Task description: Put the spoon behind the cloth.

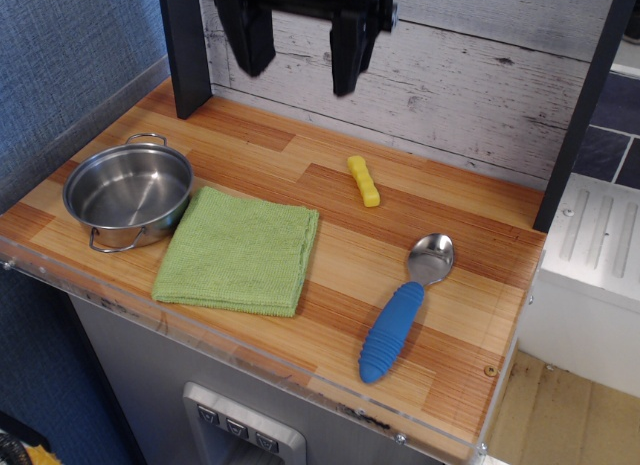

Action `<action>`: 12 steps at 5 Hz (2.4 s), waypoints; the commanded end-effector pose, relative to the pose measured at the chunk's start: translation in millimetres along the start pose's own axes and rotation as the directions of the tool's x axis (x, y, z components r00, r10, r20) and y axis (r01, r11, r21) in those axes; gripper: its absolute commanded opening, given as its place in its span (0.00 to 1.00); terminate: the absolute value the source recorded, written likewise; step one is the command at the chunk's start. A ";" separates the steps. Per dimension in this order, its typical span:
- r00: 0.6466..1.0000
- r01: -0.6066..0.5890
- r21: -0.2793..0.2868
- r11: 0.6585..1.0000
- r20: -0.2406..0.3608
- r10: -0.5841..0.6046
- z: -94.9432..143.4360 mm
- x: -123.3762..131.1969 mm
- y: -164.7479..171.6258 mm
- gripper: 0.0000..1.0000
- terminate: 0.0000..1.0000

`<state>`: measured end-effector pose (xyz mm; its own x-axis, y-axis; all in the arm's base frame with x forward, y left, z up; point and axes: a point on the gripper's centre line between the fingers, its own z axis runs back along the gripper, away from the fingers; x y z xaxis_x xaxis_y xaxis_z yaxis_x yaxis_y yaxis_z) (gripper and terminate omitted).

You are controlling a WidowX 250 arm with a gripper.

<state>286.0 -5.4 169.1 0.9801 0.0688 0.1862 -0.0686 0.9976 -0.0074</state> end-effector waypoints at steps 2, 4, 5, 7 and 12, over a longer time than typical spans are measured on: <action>0.977 0.199 0.000 0.980 -0.077 -0.199 -58.3 -15.5 -58.7 1.00 0.00; 0.960 0.266 0.027 0.963 -0.101 -0.262 -110.9 -29.0 -70.5 1.00 0.00; 0.953 0.283 0.025 0.959 -0.118 -0.278 -133.5 -28.9 -76.3 1.00 0.00; 0.947 0.303 -0.029 0.953 -0.103 -0.304 -158.3 -32.4 -84.5 0.00 0.00; 0.997 0.069 -0.067 0.995 -0.016 -0.071 -114.4 -26.6 -78.3 0.00 0.00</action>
<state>281.3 -84.4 37.6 0.9939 0.0075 0.1104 -0.0029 0.9991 -0.0421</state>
